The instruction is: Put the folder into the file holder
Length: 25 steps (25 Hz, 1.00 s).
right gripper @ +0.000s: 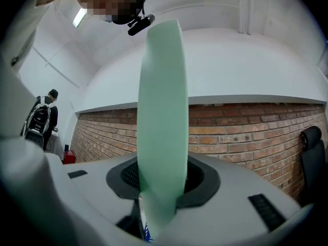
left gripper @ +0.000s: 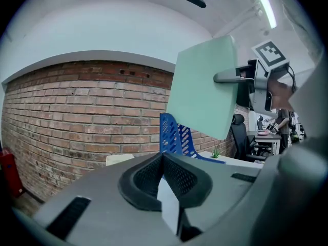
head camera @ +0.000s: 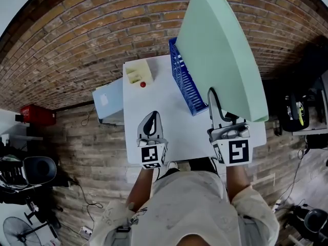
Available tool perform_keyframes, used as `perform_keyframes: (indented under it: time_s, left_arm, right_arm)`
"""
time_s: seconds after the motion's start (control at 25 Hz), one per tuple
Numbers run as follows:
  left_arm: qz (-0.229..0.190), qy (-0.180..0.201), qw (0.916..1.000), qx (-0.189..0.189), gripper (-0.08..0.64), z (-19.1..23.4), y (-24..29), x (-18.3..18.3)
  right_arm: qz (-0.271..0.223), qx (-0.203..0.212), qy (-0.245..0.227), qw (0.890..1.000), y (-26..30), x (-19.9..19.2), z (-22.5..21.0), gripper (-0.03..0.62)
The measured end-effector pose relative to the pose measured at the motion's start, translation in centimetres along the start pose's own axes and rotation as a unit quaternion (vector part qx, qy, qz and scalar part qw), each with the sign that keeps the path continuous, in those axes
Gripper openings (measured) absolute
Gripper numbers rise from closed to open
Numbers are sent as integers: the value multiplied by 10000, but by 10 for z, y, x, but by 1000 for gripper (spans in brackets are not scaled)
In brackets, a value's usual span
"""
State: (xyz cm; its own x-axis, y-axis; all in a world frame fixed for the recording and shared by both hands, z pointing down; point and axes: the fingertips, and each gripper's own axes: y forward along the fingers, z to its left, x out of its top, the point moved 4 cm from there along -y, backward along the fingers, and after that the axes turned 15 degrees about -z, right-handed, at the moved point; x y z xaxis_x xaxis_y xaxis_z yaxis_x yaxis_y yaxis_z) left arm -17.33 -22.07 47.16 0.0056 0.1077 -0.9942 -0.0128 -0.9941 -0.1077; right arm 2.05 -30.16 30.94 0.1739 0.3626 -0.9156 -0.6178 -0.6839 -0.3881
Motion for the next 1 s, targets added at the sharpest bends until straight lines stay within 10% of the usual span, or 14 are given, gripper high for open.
perform_keyframes:
  time_s: [1.0]
  left_arm:
    - [658, 44, 9976, 205, 14, -12, 9, -40]
  right_arm:
    - [849, 244, 635, 9941, 0, -100, -11, 150]
